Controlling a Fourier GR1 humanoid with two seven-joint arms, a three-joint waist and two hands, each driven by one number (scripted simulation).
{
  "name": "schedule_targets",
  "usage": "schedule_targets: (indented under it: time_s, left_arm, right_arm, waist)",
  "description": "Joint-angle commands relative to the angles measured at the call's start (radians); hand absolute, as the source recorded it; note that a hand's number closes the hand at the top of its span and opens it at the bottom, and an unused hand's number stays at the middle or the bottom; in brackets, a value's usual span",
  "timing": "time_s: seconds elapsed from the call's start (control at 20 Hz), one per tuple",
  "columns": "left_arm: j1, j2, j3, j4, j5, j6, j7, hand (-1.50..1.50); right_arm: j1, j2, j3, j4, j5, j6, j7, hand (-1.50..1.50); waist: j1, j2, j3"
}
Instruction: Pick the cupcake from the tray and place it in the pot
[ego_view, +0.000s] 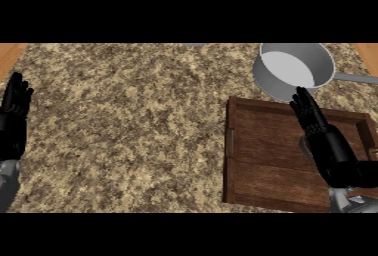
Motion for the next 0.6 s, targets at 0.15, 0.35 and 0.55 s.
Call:
schedule_targets:
  time_s: [0.15, 0.35, 0.55]
  left_arm:
    - [0.06, 0.026, -0.06, 0.082, -0.061, -0.011, 0.076, 0.0]
    - [0.107, 0.022, -0.073, 0.106, -0.047, 0.004, 0.16, 0.0]
    - [0.105, 0.035, -0.104, 0.114, -0.051, -0.024, 0.232, 0.0]
  right_arm:
    - [-0.132, 0.012, -0.147, 0.124, 0.124, -0.286, 0.193, 1.5]
    - [-0.025, -0.186, -0.282, 0.243, 0.363, -0.495, 0.219, 1.5]
    - [-0.021, -0.076, -0.241, 0.262, 0.579, -0.786, 0.256, -1.5]
  waist:
    - [-0.02, -0.002, 0.032]
    - [-0.104, 0.006, 0.018]
    - [-0.049, -0.003, 0.028]
